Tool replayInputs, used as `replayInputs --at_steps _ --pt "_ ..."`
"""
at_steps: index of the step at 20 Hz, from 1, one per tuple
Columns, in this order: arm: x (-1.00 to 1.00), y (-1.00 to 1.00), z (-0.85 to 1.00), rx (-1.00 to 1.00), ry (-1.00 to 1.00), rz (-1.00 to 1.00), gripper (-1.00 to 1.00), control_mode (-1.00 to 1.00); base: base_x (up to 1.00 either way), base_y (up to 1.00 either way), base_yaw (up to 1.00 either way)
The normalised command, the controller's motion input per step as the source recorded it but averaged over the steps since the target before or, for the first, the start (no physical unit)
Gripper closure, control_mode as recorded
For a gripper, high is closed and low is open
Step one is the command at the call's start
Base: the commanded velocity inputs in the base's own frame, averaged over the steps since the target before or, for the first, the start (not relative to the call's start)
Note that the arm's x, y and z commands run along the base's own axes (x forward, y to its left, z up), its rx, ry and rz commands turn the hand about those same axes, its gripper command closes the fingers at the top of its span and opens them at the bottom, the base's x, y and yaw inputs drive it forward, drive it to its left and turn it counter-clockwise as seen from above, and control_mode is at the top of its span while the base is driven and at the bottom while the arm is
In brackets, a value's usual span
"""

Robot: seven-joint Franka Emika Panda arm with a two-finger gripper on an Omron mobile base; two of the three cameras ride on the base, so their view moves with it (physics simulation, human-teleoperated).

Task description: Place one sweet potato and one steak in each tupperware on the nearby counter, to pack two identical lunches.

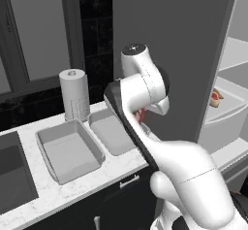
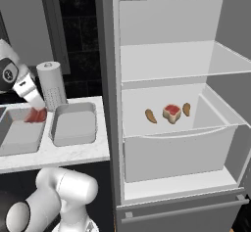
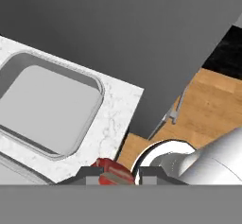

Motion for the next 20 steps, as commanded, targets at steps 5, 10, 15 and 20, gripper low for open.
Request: replayInputs --at_steps 5,10,15,20 --pt "0.80 -0.10 -0.94 0.09 0.07 -0.05 1.00 -1.00 0.00 0.00 0.00" --pt "0.25 0.18 -0.59 -0.17 -0.08 -0.10 1.00 -1.00 0.00 0.00 0.00" --pt "0.22 0.11 -0.36 -0.09 -0.18 -0.06 1.00 -1.00 0.00 0.00 0.00" --pt "0.31 0.03 0.00 0.00 -0.08 0.00 1.00 -1.00 0.00 0.00 0.00"
